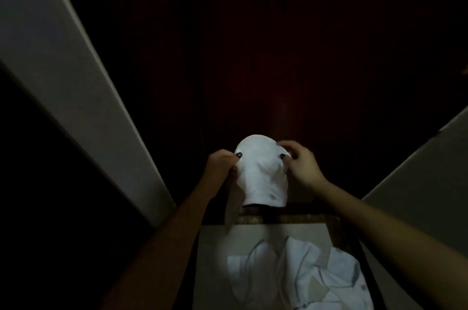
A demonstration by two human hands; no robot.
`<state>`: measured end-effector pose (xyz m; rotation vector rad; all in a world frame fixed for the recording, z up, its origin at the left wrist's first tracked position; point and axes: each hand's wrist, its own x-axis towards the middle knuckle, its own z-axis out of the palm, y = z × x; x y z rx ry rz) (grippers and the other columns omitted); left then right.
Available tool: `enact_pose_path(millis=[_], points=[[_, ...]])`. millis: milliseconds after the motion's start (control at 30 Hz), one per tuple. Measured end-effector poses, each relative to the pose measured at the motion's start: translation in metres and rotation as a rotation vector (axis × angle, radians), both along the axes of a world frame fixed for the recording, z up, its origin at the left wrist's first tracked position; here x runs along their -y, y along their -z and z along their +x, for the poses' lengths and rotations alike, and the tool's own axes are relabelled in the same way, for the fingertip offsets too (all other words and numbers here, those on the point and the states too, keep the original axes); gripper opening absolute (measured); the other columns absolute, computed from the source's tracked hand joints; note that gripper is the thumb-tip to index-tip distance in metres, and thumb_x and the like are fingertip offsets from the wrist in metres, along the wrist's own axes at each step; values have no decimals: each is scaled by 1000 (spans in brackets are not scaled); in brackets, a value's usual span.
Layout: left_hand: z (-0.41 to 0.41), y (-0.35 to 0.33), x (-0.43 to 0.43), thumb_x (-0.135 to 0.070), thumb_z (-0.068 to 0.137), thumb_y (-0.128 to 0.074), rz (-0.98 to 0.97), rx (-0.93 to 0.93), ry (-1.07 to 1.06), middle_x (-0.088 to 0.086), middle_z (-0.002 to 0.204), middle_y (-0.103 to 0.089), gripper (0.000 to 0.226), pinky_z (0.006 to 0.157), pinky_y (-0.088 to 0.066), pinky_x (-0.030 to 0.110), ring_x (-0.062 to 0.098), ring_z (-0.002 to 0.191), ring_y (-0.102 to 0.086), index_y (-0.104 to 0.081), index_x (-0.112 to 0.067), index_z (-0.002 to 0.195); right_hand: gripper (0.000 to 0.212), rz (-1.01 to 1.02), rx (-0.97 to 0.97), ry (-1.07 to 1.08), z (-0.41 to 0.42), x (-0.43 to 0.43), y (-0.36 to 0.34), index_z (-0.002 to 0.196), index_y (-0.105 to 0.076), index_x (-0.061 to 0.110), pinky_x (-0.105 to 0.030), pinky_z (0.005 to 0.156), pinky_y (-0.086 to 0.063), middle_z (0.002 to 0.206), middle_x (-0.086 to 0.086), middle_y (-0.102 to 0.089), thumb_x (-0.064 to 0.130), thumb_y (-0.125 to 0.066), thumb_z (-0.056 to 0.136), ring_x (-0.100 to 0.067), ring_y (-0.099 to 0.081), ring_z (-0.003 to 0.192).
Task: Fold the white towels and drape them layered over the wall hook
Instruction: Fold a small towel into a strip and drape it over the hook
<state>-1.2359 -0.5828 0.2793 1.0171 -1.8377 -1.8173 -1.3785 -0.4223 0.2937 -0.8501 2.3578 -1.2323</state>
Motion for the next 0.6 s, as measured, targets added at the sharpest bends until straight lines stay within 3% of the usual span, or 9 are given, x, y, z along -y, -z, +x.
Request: enact_pose_path(millis=[67,167,200,300,400,467,600], points=[[4,-66,-9,-9,93,-64,78,-68,-37,9,61,-54,20,54,-49,24,17,55,-51,-59,-3,74,39,-22,-51,-81,9,-4,-72,123,-65,20,-22,74,-54,112,4,-65,-2,-53,92,-10,-64,87],[18,-150,-21,-12,94,-62,175,-163,-61,8,70,-61,16,61,-54,20,12,61,-60,-62,4,95,31,-4,-72,-165,27,-7,-165,106,-71,17,-11,62,-49,109,-2,-68,-3,-51,94,5,-61,71],[24,-175,-26,-12,94,-62,190,-196,-72,8,73,-63,17,64,-55,21,11,63,-63,-62,4,99,30,-2,-78,-182,34,-8,-193,102,-72,16,-14,65,-50,107,-4,-70,-3,-51,94,5,-62,71],[43,-240,-40,-9,95,-60,243,-336,-155,10,74,-68,11,63,-56,20,11,64,-68,-63,2,94,20,-70,-67,-230,58,-15,-266,99,-74,11,-29,92,-51,103,-3,-72,4,-56,93,-10,-67,92],[66,-288,-58,-10,93,-62,259,-427,-206,9,75,-71,10,62,-55,19,11,66,-69,-66,-3,88,13,-189,-41,-285,86,-29,-318,95,-74,7,-34,92,-51,92,-5,-74,16,-66,92,-16,-68,89],[82,-309,-74,-11,92,-64,243,-455,-223,7,74,-72,9,61,-55,18,9,64,-67,-68,-4,87,14,-199,-77,-326,106,-37,-338,96,-74,10,-38,93,-49,98,-4,-74,21,-71,88,-24,-67,97],[116,-341,-107,-3,92,-62,248,-560,-290,8,74,-73,10,61,-54,16,10,67,-71,-68,-2,85,15,-208,-167,-422,144,-50,-362,96,-73,8,-39,86,-49,97,-5,-72,20,-73,86,-20,-65,89]])
